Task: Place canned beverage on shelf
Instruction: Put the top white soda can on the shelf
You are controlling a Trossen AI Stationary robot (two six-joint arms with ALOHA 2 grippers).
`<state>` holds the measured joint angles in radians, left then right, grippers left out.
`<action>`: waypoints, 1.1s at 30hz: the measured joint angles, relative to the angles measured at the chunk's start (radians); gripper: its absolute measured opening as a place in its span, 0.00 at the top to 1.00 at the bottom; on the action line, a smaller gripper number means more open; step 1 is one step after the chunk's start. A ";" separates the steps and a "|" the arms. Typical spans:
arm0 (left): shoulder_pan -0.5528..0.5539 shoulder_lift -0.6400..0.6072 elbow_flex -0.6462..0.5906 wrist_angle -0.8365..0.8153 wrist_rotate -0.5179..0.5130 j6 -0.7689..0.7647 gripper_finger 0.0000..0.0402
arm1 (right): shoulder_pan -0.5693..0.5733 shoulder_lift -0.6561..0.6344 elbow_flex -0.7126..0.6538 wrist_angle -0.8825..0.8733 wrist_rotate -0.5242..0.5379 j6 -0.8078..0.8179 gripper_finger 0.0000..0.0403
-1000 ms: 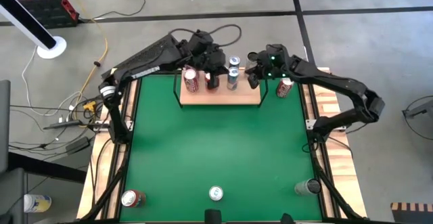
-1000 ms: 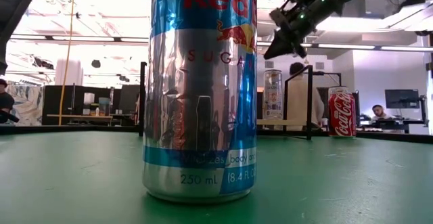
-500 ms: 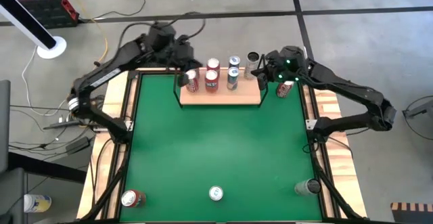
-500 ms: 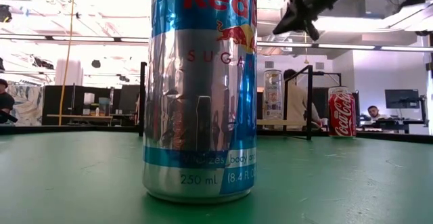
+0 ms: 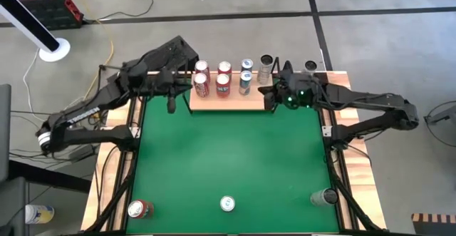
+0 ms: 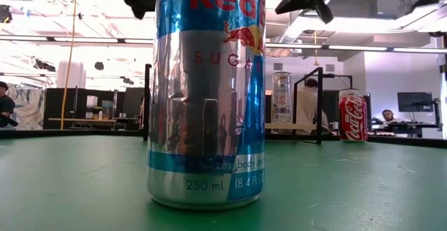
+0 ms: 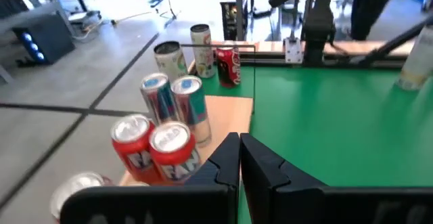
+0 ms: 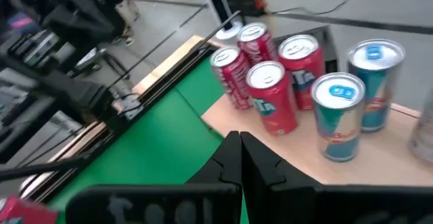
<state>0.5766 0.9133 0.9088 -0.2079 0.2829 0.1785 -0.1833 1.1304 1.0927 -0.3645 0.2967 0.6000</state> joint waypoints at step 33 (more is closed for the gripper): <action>0.000 -0.056 -0.078 0.178 -0.249 -0.253 1.00 | -1.003 0.155 0.162 -0.397 -0.258 -0.336 0.88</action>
<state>0.5766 0.8577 0.8303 -0.0297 0.0337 -0.0750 -1.1862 1.2855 1.2548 -0.7615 0.0391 0.2638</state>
